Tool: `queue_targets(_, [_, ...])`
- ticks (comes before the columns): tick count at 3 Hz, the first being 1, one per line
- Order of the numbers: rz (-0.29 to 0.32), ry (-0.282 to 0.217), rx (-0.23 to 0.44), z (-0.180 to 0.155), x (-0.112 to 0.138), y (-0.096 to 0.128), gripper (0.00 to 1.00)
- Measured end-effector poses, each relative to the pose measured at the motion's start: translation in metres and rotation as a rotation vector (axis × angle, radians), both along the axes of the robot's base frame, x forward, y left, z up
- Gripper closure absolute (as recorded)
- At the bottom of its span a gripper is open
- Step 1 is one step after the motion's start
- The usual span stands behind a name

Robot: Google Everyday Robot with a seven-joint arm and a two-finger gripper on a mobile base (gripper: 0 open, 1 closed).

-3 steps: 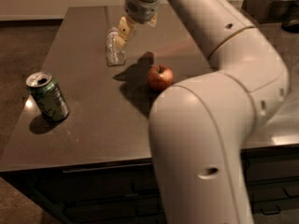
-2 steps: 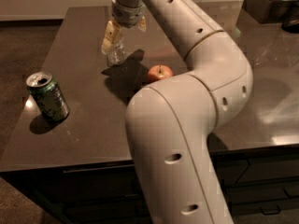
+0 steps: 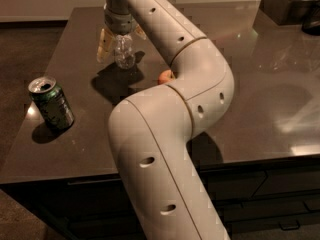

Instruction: Pick water bottle

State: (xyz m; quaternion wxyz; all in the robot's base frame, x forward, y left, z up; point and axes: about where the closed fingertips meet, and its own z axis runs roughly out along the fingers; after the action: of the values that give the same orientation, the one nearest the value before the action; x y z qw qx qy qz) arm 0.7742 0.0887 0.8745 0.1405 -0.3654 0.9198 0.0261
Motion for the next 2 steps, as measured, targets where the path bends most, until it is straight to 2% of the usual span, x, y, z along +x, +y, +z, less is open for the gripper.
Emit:
queue_targets(1, [-0.061,0.015,-0.021,-0.0113,0.0068,-0.0043,0.17])
queue_targets(2, [-0.098,0.014,-0.011,-0.0104,0.0101,-0.01,0.41])
